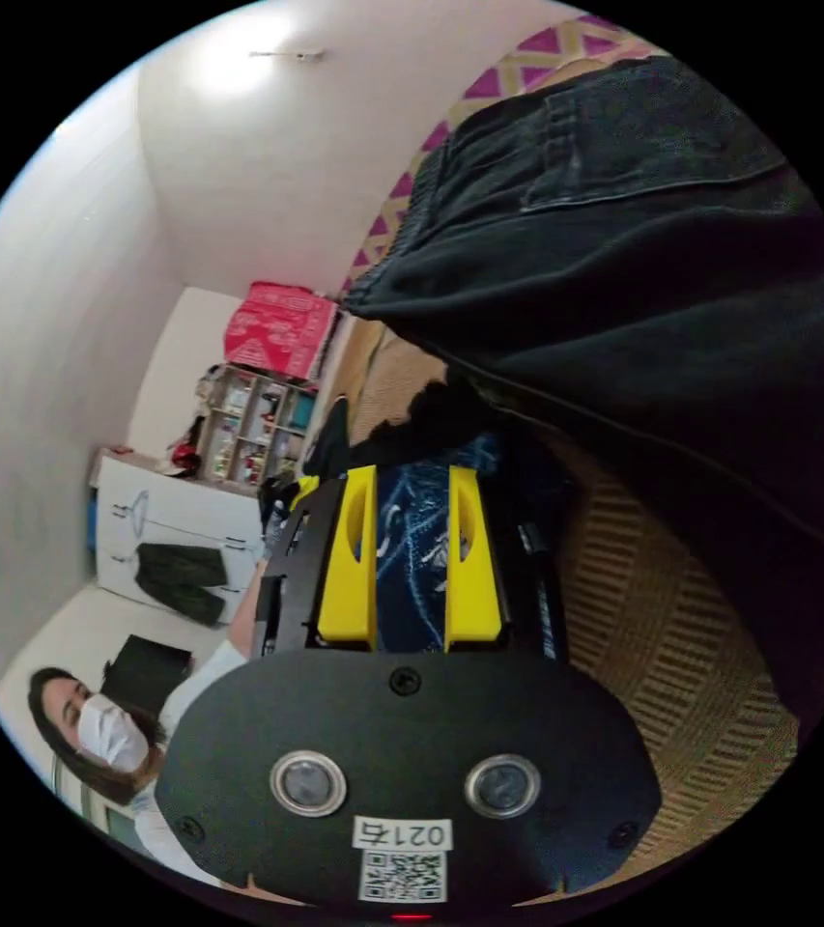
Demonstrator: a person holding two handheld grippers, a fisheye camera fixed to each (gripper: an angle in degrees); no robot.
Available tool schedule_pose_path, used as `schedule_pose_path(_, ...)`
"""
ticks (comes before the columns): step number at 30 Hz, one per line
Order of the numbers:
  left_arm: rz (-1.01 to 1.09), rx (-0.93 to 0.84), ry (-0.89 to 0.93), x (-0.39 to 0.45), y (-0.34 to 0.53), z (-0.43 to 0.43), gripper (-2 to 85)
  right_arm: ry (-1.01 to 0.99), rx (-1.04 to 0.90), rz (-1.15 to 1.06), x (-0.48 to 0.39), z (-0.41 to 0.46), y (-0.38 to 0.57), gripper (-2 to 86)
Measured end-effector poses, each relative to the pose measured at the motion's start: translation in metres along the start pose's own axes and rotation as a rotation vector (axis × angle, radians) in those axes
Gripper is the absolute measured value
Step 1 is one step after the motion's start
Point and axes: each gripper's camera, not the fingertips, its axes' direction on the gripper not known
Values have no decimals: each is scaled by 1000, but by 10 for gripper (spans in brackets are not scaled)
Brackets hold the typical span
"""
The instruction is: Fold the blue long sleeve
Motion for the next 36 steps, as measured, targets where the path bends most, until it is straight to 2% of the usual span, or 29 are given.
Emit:
schedule_pose_path(2,51,2,34,-2,14,0,55,43,-23,-71,-1,-2,22,121)
schedule_pose_path(7,304,-198,-91,43,94,8,102,146,-128,-224,-22,3,103,131)
schedule_pose_path(11,329,-240,-144,55,143,15,128,169,-234,-251,-26,37,158,135)
schedule_pose_path(13,318,-257,-233,53,161,30,128,217,-251,-252,-24,54,166,130)
schedule_pose_path(15,304,-278,-238,47,167,46,109,239,-223,-235,-21,62,166,108)
schedule_pose_path(17,293,-271,-266,44,169,56,64,182,-252,-201,-14,78,161,33)
schedule_pose_path(19,279,-295,-236,42,167,63,10,184,-246,-188,-13,83,163,20)
schedule_pose_path(22,296,-299,-231,44,168,51,-5,116,-221,-216,-22,70,184,10)
schedule_pose_path(25,337,-353,-239,49,176,35,-9,13,-302,-255,-34,76,231,8)
schedule_pose_path(28,383,-397,-339,48,195,27,-9,17,-441,-300,-44,114,293,9)
schedule_pose_path(31,398,-353,-442,39,221,21,-8,46,-550,-334,-47,153,340,19)
schedule_pose_path(33,382,-245,-448,39,237,4,-7,40,-522,-370,-50,144,343,31)
schedule_pose_path(36,356,-56,-360,54,272,-24,2,87,-301,-369,-43,92,315,81)
